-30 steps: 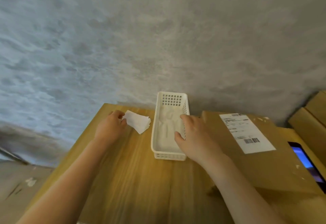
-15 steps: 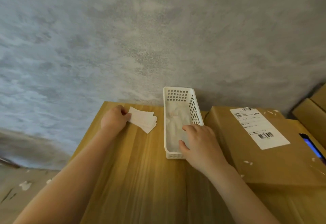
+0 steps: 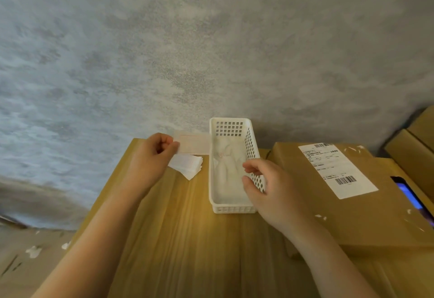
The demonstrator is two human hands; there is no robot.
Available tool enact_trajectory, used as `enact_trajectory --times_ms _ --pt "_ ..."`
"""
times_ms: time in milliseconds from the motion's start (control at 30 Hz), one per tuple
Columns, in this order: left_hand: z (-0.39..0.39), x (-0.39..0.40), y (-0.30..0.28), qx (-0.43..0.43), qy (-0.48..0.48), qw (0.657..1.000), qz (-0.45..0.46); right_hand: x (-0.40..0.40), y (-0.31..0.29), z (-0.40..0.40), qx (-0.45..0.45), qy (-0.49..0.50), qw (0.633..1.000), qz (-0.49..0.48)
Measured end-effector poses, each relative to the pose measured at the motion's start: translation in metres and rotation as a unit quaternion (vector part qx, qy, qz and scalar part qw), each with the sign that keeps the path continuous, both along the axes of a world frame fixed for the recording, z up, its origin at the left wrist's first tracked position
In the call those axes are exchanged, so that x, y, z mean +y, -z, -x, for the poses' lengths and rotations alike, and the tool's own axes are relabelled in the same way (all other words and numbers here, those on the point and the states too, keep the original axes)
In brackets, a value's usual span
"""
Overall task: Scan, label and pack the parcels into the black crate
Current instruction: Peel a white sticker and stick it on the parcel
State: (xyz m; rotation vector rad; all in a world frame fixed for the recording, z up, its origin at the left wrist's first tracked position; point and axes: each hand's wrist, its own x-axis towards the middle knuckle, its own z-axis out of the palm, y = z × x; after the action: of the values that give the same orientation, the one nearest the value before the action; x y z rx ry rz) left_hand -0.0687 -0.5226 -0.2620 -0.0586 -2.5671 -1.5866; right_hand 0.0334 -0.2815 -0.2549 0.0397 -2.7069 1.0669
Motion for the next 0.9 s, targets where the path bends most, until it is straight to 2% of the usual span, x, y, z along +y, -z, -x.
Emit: enact_trajectory --times_ms 133,367,900 --pt "-0.039 0.030 -0.021 -0.013 0.040 0.997 -0.065 0.022 -0.008 -0.013 -0.036 0.005 0.990 0.136" --pt "-0.089 0.090 -0.040 -0.043 0.070 0.985 -0.150 0.061 -0.023 -0.039 -0.121 -0.036 0.946 0.297" --pt "-0.126 0.150 -0.024 -0.073 0.046 0.984 -0.153 0.129 -0.015 -0.067 -0.112 -0.066 0.948 0.289"
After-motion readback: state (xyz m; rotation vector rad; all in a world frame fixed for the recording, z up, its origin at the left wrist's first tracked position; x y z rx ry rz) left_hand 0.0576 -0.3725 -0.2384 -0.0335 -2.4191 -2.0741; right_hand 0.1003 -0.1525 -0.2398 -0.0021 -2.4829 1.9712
